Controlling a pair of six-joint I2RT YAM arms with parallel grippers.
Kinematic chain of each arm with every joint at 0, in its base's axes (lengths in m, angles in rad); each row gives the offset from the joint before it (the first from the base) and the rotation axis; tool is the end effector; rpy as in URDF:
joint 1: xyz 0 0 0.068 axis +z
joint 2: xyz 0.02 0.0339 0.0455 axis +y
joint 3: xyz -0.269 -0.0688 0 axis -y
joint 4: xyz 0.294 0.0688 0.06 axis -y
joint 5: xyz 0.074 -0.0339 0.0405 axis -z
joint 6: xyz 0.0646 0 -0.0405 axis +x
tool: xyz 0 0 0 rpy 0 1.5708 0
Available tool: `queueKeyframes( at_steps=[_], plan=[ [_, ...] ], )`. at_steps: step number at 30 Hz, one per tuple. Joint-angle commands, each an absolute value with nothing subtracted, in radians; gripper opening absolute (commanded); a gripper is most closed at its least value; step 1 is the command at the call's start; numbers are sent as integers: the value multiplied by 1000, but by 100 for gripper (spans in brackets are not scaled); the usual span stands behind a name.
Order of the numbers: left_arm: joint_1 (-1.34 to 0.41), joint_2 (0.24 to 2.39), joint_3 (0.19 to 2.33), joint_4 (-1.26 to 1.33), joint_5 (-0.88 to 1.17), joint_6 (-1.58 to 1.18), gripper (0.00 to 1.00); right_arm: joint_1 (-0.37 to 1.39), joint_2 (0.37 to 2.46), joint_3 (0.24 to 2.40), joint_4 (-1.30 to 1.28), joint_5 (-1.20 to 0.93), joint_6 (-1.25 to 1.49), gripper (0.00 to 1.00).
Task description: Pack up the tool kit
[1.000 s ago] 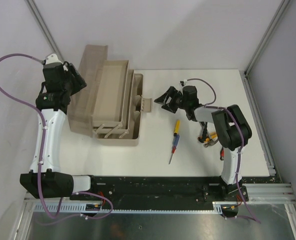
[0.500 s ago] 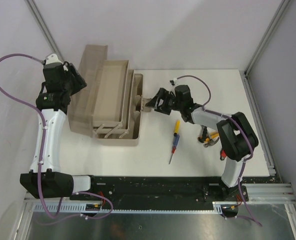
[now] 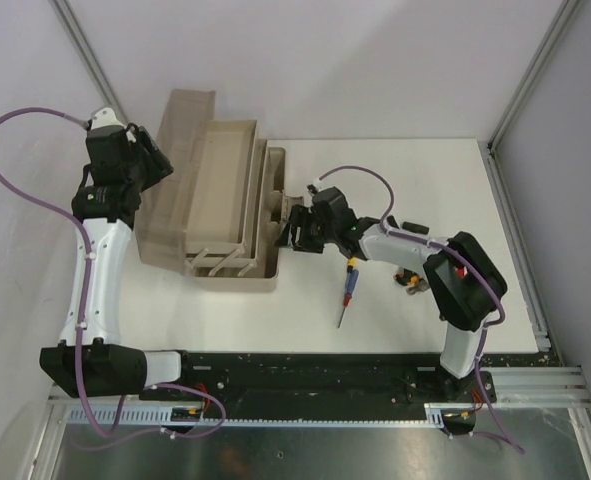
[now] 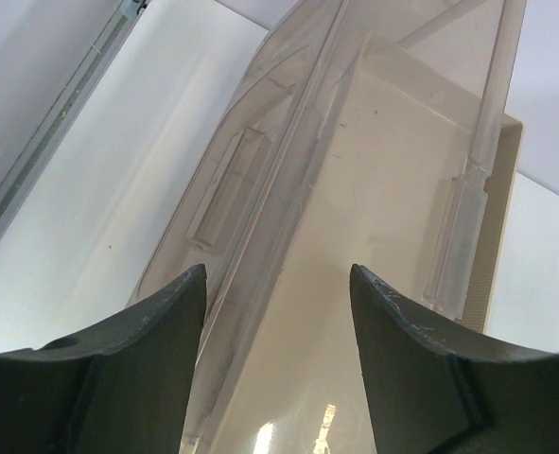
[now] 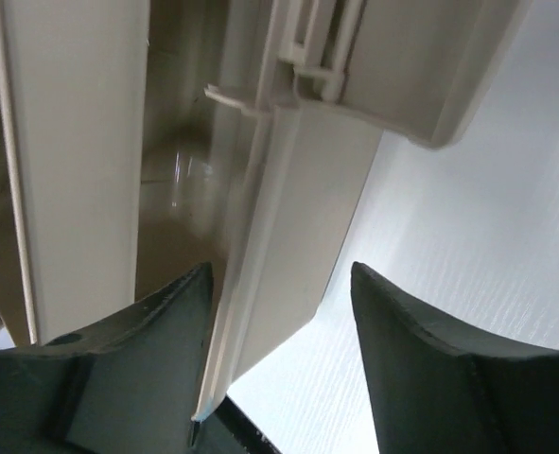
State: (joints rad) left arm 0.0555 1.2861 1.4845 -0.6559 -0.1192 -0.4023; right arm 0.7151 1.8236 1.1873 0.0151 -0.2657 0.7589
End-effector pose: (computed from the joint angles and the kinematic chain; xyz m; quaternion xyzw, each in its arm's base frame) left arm 0.3438 0.0268 0.4274 -0.2230 0.8183 -0.0412 0.5282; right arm 0.3439 0.3212 0.1682 -0.0412 0.8827 0.3918 0.2564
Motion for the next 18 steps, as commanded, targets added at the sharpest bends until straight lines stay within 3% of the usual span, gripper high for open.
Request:
queueKeyframes(
  at_steps=[1,13,18],
  plan=[
    [52,1304,1422,-848,-103,-386,65,726,1851,1283,-35,-175,725,61],
    [52,1282,1369,-827,-127,-391,66,751,1978,1514,-258,-39,648,49],
    [52,1252,1337,-826,-148,-396,68,756,2009,1586,-353,-4,620,37]
  ],
)
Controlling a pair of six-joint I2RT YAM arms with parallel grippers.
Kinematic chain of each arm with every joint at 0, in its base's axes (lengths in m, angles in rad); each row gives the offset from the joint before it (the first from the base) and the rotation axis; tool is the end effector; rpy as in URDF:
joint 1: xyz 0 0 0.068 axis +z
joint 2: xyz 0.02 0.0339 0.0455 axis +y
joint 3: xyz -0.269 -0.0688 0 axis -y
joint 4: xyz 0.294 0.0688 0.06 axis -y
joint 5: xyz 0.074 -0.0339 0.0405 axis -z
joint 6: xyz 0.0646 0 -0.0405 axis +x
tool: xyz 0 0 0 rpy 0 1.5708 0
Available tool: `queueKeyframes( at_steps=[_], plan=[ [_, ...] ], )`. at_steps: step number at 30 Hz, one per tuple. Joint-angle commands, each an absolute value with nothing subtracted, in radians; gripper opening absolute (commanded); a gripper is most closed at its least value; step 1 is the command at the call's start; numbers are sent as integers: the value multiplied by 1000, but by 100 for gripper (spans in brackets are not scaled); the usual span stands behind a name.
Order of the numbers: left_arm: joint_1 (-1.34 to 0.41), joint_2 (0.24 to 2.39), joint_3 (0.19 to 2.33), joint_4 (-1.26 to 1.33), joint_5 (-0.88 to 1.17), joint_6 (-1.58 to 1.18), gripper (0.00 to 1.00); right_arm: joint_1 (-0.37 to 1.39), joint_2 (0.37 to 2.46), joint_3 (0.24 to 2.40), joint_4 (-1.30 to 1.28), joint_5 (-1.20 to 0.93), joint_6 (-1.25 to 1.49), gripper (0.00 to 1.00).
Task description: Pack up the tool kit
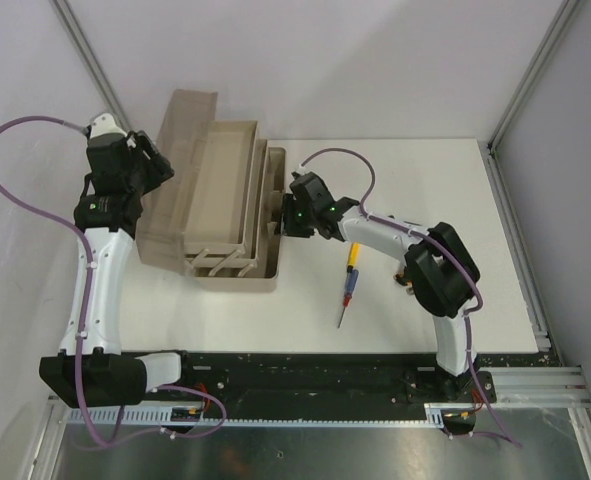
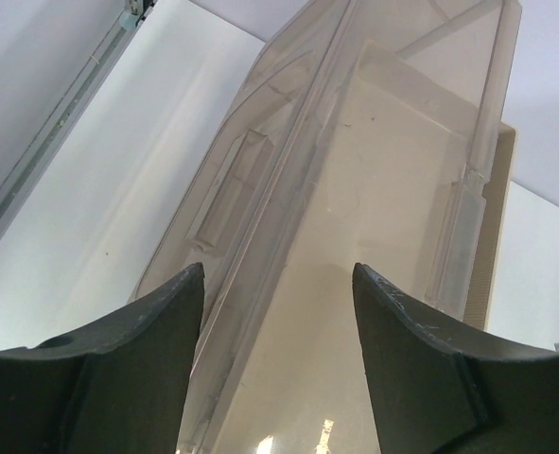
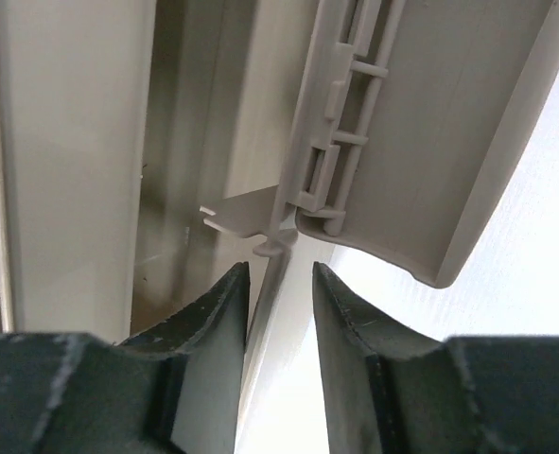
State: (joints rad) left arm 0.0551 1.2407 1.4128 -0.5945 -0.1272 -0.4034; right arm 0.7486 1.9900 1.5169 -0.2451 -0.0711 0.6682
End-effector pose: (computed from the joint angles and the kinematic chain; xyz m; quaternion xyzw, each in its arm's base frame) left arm 0.3372 0.0268 0.4208 -0.2240 0.8082 -0.0414 0.5431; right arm 0.3799 0.3592 0.1876 -0.0513 0.9086 0.2934 0.2928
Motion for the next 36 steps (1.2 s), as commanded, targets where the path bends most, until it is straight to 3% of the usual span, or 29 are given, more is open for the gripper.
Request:
queueKeyframes(
  at_steps=[1,10,22,36],
  plan=[
    [53,1248,1332,-826,-149,-399,68,755,2008,1590,-365,12,615,33],
    [63,1239,1311,-827,-171,-417,69,682,1965,1492,-346,-68,610,2],
    [100,1241,1272,-824,-168,-429,70,611,1960,1440,-311,-173,585,0],
    [110,1243,1134,-650,58,-368,68,531,1919,1310,-238,-150,667,0]
  ],
)
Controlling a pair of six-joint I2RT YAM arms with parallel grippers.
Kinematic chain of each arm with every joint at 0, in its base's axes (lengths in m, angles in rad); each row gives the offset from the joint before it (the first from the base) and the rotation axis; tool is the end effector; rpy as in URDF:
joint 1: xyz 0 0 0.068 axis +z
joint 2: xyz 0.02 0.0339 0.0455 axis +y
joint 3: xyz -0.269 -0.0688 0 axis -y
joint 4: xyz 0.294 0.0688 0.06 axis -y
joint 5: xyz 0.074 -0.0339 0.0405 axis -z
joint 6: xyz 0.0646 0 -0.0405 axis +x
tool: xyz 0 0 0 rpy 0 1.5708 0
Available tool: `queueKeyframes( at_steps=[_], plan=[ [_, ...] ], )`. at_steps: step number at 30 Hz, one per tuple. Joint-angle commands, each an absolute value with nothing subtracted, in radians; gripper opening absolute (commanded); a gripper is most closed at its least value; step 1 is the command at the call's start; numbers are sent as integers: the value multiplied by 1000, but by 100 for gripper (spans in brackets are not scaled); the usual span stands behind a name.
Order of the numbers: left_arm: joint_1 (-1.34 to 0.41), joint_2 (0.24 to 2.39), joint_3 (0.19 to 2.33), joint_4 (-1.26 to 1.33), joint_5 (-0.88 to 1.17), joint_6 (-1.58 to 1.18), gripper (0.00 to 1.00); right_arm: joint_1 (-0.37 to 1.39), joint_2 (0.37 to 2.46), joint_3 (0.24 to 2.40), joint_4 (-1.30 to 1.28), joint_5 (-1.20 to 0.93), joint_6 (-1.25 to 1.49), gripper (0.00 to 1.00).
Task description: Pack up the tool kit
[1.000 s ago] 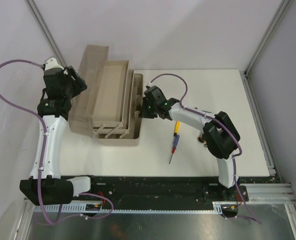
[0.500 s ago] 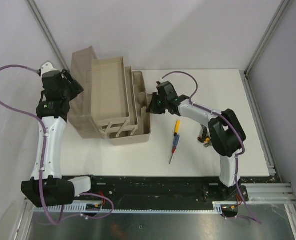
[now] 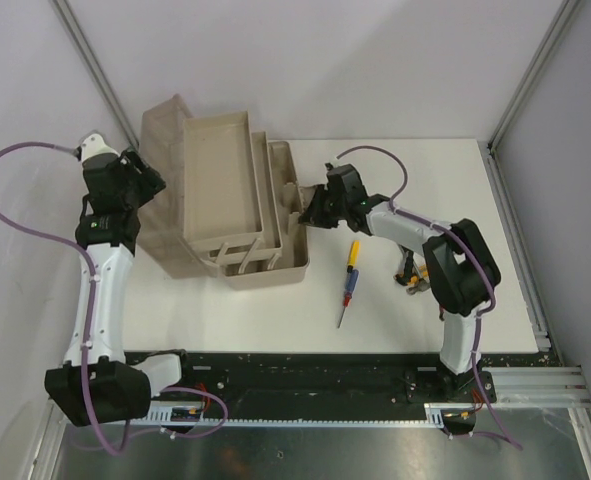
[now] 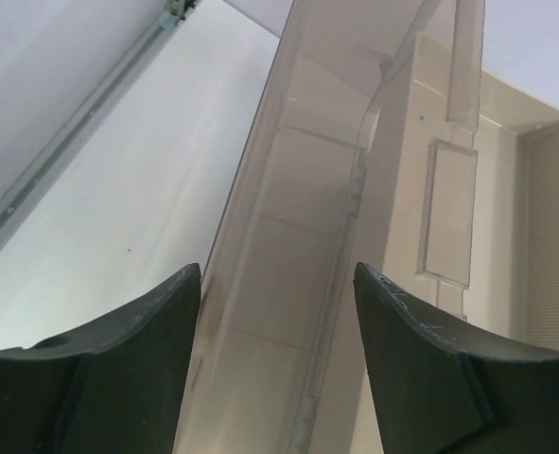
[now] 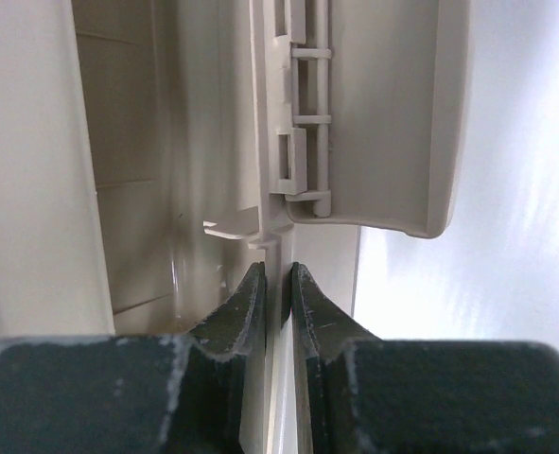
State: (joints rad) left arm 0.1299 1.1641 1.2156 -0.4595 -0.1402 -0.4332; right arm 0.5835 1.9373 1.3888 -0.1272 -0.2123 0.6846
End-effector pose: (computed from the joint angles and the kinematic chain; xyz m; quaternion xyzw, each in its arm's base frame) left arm 0.3268 0.0518 0.3809 -0.2686 0.7901 -0.0249 0.5504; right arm 0.4144 0.2899 0.1768 -0.0005 0.8976 0.3319 0.2901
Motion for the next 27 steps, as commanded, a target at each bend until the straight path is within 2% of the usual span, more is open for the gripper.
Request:
queueKeyframes(
  at_steps=[1,8,18,27],
  plan=[
    [110,1251,1131,-641,69,-370,68,526,1908,1300,-238,-138,668,0],
    [110,1318,1127,-561,151,-371,68,510,1869,1249,-239,-76,681,0],
    [109,1377,1054,-405,262,-393,66,502,1928,1241,-183,-145,698,0],
    [112,1401,1004,-390,47,-442,66,499,1948,1241,-153,-171,717,0]
  ],
)
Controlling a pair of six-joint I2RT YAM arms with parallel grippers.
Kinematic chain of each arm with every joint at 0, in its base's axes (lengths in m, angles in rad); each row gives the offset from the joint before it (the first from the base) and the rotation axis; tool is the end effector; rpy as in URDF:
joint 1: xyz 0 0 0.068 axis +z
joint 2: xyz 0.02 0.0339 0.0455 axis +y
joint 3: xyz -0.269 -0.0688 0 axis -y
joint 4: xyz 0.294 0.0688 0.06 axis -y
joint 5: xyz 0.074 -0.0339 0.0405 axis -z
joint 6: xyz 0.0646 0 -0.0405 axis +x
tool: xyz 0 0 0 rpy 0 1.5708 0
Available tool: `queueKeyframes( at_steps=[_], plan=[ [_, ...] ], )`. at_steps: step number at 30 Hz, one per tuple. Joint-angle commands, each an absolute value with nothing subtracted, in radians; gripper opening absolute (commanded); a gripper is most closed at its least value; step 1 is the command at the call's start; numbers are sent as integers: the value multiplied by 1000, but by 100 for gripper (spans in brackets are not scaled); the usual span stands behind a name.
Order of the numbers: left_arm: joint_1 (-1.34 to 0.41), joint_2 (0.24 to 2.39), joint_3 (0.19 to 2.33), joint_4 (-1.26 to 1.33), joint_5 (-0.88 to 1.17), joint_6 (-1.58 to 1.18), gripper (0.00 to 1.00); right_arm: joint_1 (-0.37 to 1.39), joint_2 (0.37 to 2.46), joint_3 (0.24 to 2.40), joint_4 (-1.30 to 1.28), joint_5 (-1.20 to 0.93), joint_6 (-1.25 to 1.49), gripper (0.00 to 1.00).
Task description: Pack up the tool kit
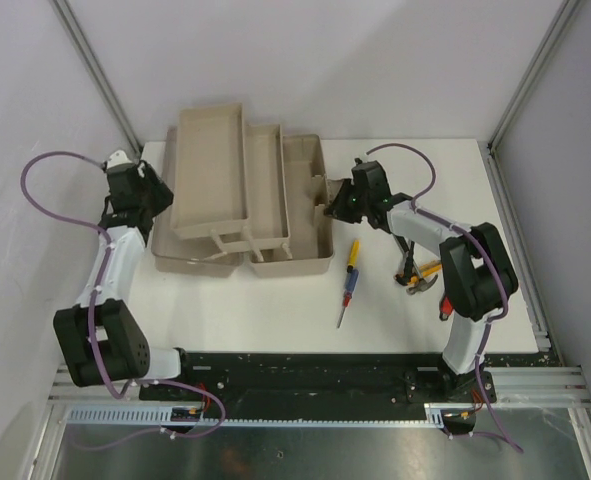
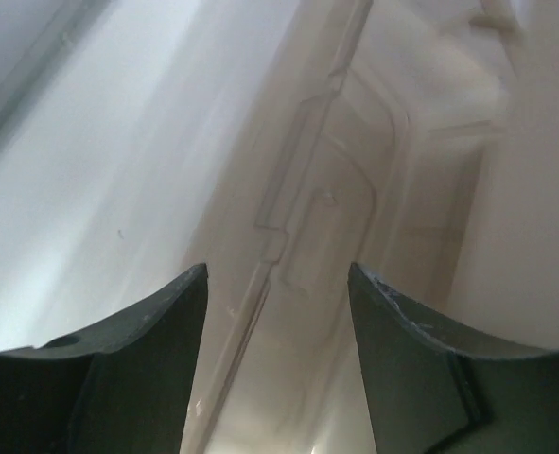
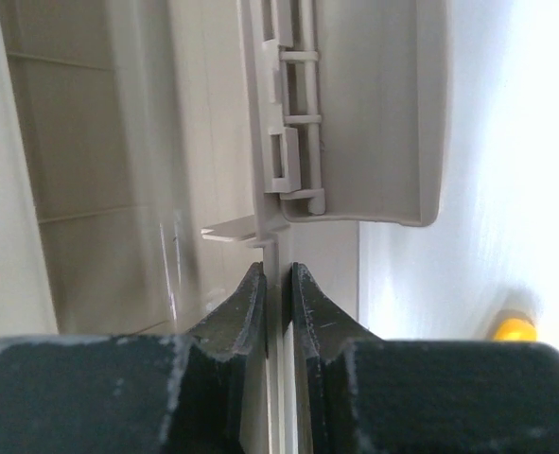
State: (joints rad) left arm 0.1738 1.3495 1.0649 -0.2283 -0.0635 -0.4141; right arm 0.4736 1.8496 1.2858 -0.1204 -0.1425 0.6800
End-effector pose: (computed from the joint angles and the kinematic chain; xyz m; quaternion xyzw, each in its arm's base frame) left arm 0.3742 0.0699 0.2830 -0.2653 0.8213 -0.0332 0.5040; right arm 0.4243 0.2278 0.1785 0.0625 0.8994 0.2872 0.3235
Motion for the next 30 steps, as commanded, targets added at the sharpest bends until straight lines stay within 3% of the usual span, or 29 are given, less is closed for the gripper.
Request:
queueKeyframes(
  at_steps=[1,9,20,30],
  plan=[
    [112,1411,1002,-388,28,-452,66,499,1951,1241,-152,-172,719,0],
    [132,1500,1002,-373,-134,-503,63,495,1963,1241,-135,-191,734,1],
    [219,1420,955,-307,-82,-449,58,488,1964,1241,-146,-187,744,1],
    [290,1465,988,-221,100,-443,40,437,1939,1230,-145,-181,760,1]
  ],
)
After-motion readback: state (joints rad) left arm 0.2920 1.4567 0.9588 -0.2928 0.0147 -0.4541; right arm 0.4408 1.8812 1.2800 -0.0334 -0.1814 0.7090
